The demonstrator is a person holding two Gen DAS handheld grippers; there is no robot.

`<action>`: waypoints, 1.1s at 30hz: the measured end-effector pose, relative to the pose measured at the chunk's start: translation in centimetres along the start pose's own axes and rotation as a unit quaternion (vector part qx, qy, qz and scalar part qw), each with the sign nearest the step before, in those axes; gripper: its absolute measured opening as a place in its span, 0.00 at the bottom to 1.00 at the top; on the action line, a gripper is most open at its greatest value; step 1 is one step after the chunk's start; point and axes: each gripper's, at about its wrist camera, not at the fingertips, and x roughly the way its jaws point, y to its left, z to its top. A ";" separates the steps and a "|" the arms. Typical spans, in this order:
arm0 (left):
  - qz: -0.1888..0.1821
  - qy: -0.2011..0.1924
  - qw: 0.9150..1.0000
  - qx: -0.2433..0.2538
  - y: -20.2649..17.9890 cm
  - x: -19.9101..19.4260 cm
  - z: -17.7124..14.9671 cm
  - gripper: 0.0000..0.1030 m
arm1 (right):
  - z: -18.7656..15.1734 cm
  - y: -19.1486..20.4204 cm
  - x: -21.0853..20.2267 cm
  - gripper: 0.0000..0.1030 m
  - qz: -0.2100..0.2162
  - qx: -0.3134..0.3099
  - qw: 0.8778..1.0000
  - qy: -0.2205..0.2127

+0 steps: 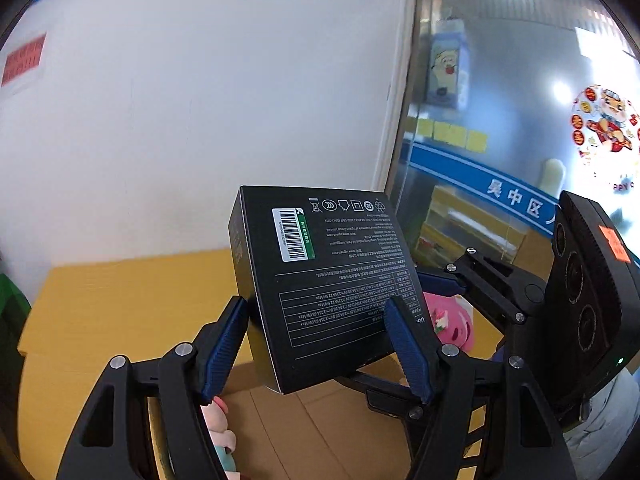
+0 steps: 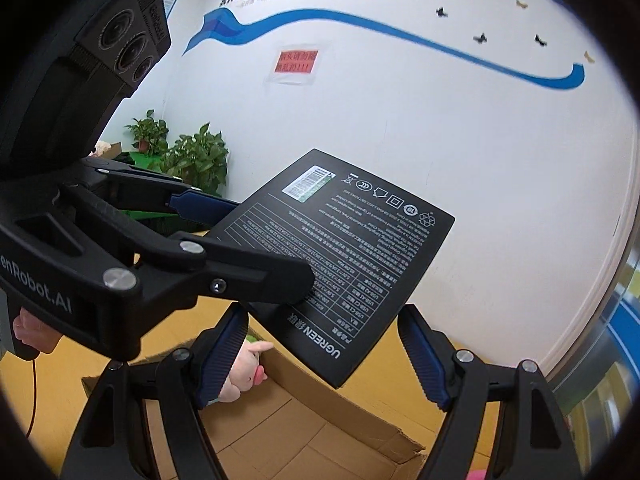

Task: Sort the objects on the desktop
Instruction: 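Carry the black box with the left gripper over the cardboard box, then open the left gripper to release the black box into the box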

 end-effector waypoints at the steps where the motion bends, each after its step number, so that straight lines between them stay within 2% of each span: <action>1: 0.001 0.013 1.000 -0.009 0.7 1.4 -0.4 0.71 | -0.6 0.0 0.9 0.75 0.002 -0.001 1.000 0.006; 7: 0.014 0.080 0.996 -0.041 3.5 8.8 -4.5 0.71 | -6.1 -0.8 7.6 0.75 0.033 0.033 0.998 0.053; 11: 0.011 0.129 0.989 -0.077 5.6 13.2 -8.5 0.71 | -10.5 0.0 11.7 0.75 0.050 0.049 0.993 0.097; 15: 0.022 0.177 0.979 -0.101 6.7 16.8 -12.3 0.71 | -14.8 0.9 15.2 0.75 0.077 0.073 0.984 0.143; 20: 0.026 0.230 0.966 -0.118 7.4 20.5 -15.7 0.71 | -18.4 1.3 19.0 0.75 0.090 0.065 0.972 0.207; 22: 0.035 0.254 0.960 -0.111 7.2 21.8 -16.9 0.71 | -19.8 1.2 20.2 0.75 0.098 0.071 0.965 0.234; 24: 0.061 0.281 0.954 -0.086 6.4 23.2 -17.7 0.71 | -21.2 0.8 21.4 0.75 0.103 0.072 0.958 0.258; 27: 0.073 0.287 0.950 -0.098 6.2 23.7 -17.5 0.71 | -22.6 0.2 22.1 0.74 0.107 0.100 0.951 0.273; 30: 0.093 0.290 0.948 -0.095 6.5 23.1 -17.8 0.71 | -22.5 -0.7 22.0 0.74 0.107 0.126 0.947 0.275; 33: 0.124 0.259 0.954 -0.089 6.7 20.7 -17.2 0.71 | -22.5 -0.2 20.1 0.74 0.097 0.112 0.947 0.287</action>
